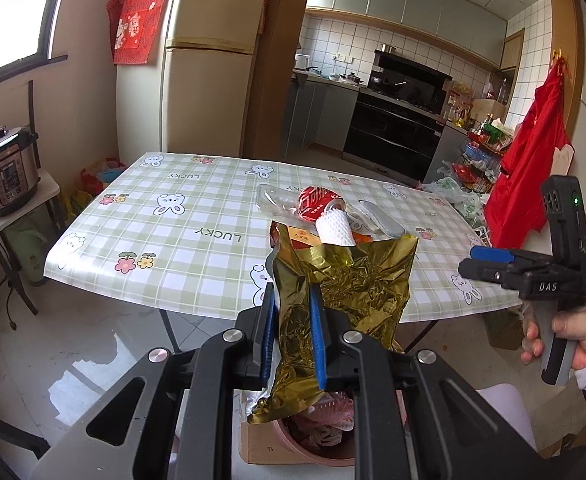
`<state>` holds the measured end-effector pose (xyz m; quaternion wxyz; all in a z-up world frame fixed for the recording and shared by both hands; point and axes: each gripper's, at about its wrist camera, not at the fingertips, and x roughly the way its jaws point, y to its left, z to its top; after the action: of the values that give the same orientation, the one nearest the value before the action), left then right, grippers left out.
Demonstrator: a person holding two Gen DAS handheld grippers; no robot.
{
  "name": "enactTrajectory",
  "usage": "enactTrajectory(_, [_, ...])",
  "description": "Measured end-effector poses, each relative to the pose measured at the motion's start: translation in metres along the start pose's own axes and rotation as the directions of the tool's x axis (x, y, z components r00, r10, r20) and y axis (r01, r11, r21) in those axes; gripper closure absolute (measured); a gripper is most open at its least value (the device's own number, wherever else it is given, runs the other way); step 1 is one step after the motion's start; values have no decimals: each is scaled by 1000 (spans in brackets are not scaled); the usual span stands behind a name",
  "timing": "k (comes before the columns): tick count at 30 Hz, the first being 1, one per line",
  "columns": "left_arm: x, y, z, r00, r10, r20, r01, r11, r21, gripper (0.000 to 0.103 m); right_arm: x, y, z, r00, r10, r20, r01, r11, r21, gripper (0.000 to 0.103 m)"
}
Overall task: Collect trash
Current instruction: 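Lower the gold foil wrapper into the bucket and open the left tool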
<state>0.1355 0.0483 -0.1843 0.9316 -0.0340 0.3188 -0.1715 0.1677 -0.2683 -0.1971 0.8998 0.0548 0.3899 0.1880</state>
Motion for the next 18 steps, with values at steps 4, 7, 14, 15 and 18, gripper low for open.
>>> enactTrajectory(4, [5,-12,-2,1000,-23,-20,24,999,33,87,-18,-7,11,998,-38,59,38,999,5,6])
enactTrajectory(7, [10,-22,-5,998,-44,-38,46,998,51,87,-30,-11,17,993,-77,89,78,997,-7,6])
enactTrajectory(14, [28,-45,-14,993,-77,-90,85,992,94,86,-45,-27,19,986,-107,128,106,994,15,6])
enactTrajectory(15, [31,-48,-16,992,-80,-99,90,991,100,86,-45,-30,19,986,-108,128,106,994,20,6])
enactTrajectory(18, [40,-56,-19,988,-89,-124,103,988,111,86,-44,-35,15,986,-113,122,110,993,33,6])
